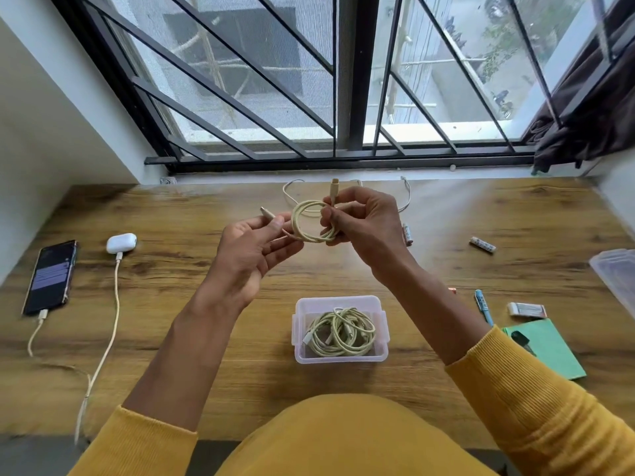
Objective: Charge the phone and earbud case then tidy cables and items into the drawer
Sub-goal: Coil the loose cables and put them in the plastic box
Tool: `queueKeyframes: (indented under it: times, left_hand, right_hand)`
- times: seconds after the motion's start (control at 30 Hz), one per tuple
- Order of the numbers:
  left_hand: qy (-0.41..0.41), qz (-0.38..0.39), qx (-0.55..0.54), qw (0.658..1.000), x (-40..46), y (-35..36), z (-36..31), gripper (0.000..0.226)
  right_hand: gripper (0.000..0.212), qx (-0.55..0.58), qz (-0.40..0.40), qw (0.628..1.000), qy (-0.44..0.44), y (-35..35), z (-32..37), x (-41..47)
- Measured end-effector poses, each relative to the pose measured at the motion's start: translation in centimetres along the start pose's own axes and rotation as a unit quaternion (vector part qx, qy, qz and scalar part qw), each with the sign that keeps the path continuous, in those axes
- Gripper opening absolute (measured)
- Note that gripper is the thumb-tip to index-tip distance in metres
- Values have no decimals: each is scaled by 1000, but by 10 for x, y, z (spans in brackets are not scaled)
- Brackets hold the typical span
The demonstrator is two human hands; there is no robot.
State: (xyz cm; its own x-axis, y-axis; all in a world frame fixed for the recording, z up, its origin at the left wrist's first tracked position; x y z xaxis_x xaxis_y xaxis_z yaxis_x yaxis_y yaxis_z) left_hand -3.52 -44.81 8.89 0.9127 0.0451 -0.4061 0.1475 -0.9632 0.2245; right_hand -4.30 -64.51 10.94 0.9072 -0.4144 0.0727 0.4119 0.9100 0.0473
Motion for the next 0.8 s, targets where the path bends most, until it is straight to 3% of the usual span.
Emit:
queueKeyframes:
  times: [0.17,0.3,0.53,0.7,0.8]
  left_hand:
    - [-69,-11,-95,993,-1,0,9,15]
    - [-60,-41,-111,991,1,-5,12,26]
    - [37,-47,56,997,-2,-4,-2,9]
    - [48,-32,76,995,-5,-1,-5,29]
    - [81,-18,116,990,-8,4,-9,21]
  right_hand:
    - [15,17,-20,999,-25,-1,5,2]
    - [16,28,-3,999,-34,5,9,0]
    - [17,4,9,998,-56,8,13,-1]
    - [13,-13,-10,998,-59,6,14,1]
    - [13,-11,-10,998,-59,6,15,0]
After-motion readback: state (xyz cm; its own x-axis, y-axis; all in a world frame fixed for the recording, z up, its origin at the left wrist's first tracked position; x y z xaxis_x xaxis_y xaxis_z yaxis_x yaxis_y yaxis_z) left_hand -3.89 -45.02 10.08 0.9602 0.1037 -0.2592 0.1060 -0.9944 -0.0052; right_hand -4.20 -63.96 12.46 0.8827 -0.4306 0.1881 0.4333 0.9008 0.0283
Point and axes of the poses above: each hand's wrist, its own x-axis towards the middle knuckle, its own y-axis out of the palm, z = x × y, the point moved 10 cm from there along x, towards the middle knuckle, and after that the axes turned 12 degrees about -z, right-handed, at the moved point
